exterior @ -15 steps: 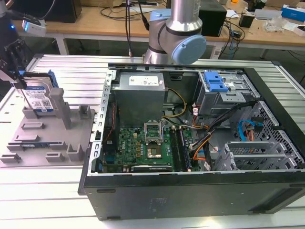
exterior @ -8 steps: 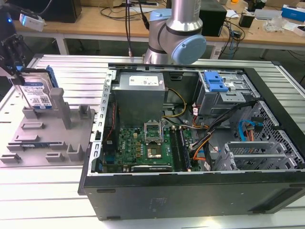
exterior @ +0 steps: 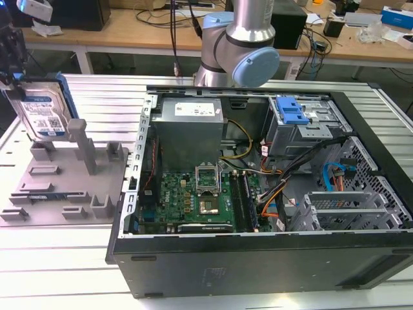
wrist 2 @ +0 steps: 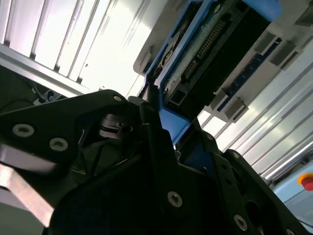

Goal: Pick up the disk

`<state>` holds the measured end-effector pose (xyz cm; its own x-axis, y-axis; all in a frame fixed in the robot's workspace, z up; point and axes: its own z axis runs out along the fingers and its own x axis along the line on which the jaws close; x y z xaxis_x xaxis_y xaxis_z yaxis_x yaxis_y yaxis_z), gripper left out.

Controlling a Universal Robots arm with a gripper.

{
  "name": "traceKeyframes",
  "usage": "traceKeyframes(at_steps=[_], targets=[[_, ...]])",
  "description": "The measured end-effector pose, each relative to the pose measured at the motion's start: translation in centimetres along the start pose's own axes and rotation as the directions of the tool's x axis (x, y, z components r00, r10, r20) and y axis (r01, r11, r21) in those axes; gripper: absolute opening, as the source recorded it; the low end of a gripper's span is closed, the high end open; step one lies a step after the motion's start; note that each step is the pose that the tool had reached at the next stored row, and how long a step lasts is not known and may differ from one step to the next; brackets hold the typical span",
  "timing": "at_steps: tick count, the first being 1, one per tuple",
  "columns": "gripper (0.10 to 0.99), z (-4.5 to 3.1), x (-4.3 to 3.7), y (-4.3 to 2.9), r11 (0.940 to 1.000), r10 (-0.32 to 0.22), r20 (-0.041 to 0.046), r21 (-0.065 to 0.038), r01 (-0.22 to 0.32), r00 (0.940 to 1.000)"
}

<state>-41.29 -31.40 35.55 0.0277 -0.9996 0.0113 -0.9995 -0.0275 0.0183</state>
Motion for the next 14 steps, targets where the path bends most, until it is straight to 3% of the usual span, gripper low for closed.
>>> traceKeyframes(at_steps=[4, 7, 13, 14], targets=[[0.369, -2.94, 0.05, 0.05, 1.0000, 0.000, 0.0010, 0.000, 0.000, 1.0000], [0.369, -4.67, 0.07, 0.08, 1.0000, 0.000, 0.0020, 0.000, 0.000, 1.0000], [0.369, -10.92, 0.19, 0.11, 1.0000, 0.000, 0.0084, 0.000, 0.000, 1.0000], [0.369, -11.31, 0.20, 0.10, 1.0000, 0.000, 0.0098, 0.000, 0.000, 1.0000]])
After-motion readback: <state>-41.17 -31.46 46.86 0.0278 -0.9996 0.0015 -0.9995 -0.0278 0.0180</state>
